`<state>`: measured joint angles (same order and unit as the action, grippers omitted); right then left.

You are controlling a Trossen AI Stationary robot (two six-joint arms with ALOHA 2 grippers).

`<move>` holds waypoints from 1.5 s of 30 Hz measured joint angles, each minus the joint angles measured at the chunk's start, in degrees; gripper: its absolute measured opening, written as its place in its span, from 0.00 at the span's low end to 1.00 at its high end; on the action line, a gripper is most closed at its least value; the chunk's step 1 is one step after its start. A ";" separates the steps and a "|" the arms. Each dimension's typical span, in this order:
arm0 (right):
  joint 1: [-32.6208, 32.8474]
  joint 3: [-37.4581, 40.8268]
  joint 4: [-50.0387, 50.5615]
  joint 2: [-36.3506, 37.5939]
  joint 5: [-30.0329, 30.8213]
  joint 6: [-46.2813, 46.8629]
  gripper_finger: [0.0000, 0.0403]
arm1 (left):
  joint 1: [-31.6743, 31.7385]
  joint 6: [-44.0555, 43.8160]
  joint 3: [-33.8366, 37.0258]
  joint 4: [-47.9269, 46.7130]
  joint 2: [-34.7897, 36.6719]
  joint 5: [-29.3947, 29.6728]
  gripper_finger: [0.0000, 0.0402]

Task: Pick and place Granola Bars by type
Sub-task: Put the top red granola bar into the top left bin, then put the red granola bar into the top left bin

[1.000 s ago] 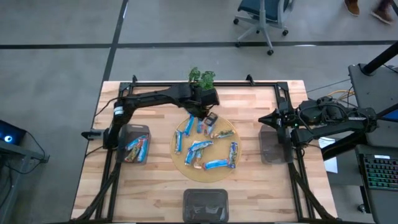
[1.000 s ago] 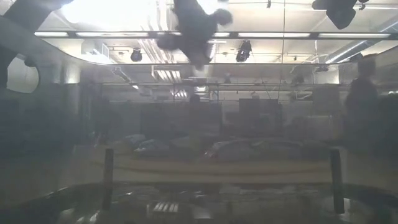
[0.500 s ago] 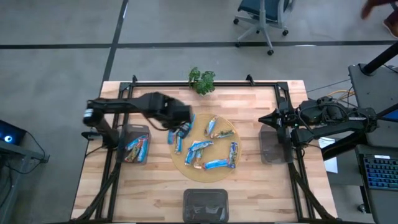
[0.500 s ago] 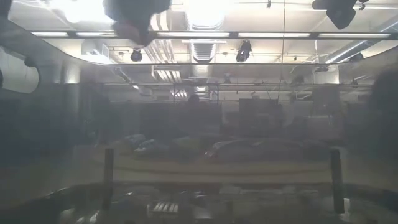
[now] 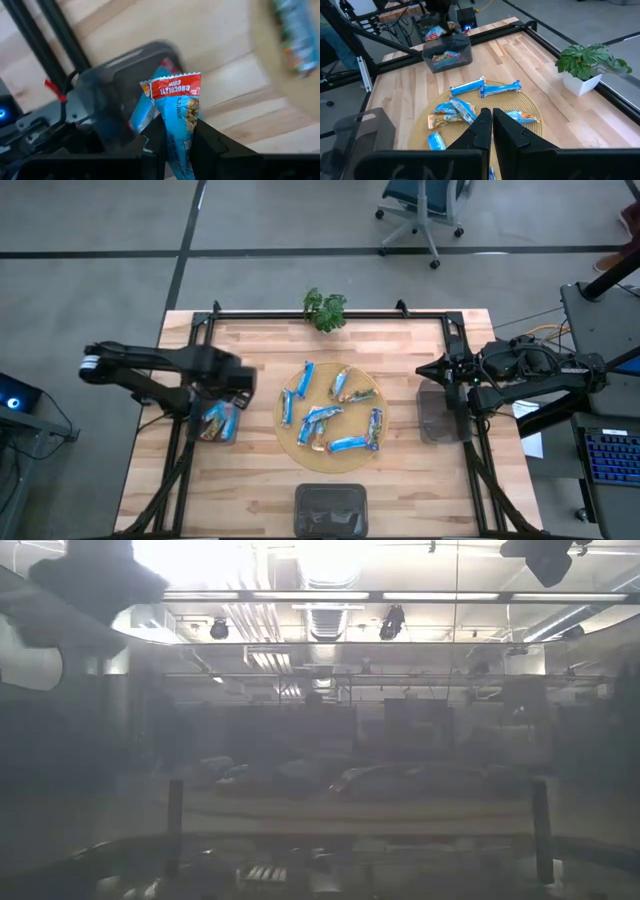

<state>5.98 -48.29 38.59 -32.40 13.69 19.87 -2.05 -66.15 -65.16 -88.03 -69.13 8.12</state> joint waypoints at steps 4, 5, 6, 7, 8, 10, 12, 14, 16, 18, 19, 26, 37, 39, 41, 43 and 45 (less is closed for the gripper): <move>0.00 0.00 0.00 0.00 -0.01 0.07 0.02 | 0.01 1.74 6.45 -0.01 4.78 -2.95 0.12; 0.00 0.00 0.00 0.00 -0.01 0.07 0.02 | 0.01 2.34 7.74 0.10 5.67 -3.36 0.12; 0.00 0.00 0.00 0.00 -0.01 0.07 0.02 | 0.01 3.36 8.86 0.42 6.40 -3.31 0.12; 0.02 0.00 0.00 0.00 -0.02 0.07 0.02 | 0.01 4.45 9.82 1.00 7.00 -3.44 0.12; 0.00 0.00 0.00 0.00 -0.02 0.07 0.02 | 0.01 5.42 10.63 1.54 7.50 -3.45 0.12; 0.00 0.00 0.00 0.00 0.00 0.09 0.02 | 0.01 7.58 11.87 2.57 7.98 -3.84 0.12; 0.00 0.00 0.00 0.00 0.00 0.09 0.02 | 0.06 9.62 12.30 3.77 7.96 -4.54 0.12; 0.00 0.00 0.00 0.00 -0.01 0.10 0.02 | 0.05 11.14 12.49 4.94 7.79 -4.57 0.12; 0.00 0.00 0.00 0.00 -0.01 0.11 0.02 | 0.05 13.21 12.77 6.29 7.62 -4.57 0.13; 0.00 0.00 0.00 0.00 -0.02 0.10 0.02 | 0.05 15.47 12.94 6.84 7.39 -4.54 0.15; 0.00 0.00 -0.02 0.00 0.00 0.11 0.02 | 0.05 16.21 13.03 6.75 7.18 -4.54 0.16; 0.01 0.00 -0.04 -0.08 -0.01 0.14 0.02 | 0.07 18.09 15.98 6.60 6.59 -4.57 0.33; 0.00 0.00 -0.13 -0.60 0.00 0.75 0.02 | 0.07 15.21 18.15 6.46 6.56 -10.89 0.42; 0.00 0.00 -0.13 -0.77 -0.02 0.73 0.02 | 0.07 15.27 17.39 6.47 6.55 -11.69 0.41; 0.00 0.00 -0.15 -0.98 0.00 0.73 0.02 | 0.07 15.30 16.38 6.52 6.55 -11.87 0.40; 0.00 0.00 -0.20 -1.50 0.00 0.73 0.02 | 0.07 15.53 14.98 6.58 6.55 -11.87 0.37; 0.01 0.00 -0.19 -1.72 -0.02 0.73 0.02 | 0.07 16.44 13.12 6.77 6.55 -11.85 0.33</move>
<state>5.99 -48.29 38.40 -34.13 13.67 20.61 -1.98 -49.71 -52.04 -81.26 -62.59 -3.73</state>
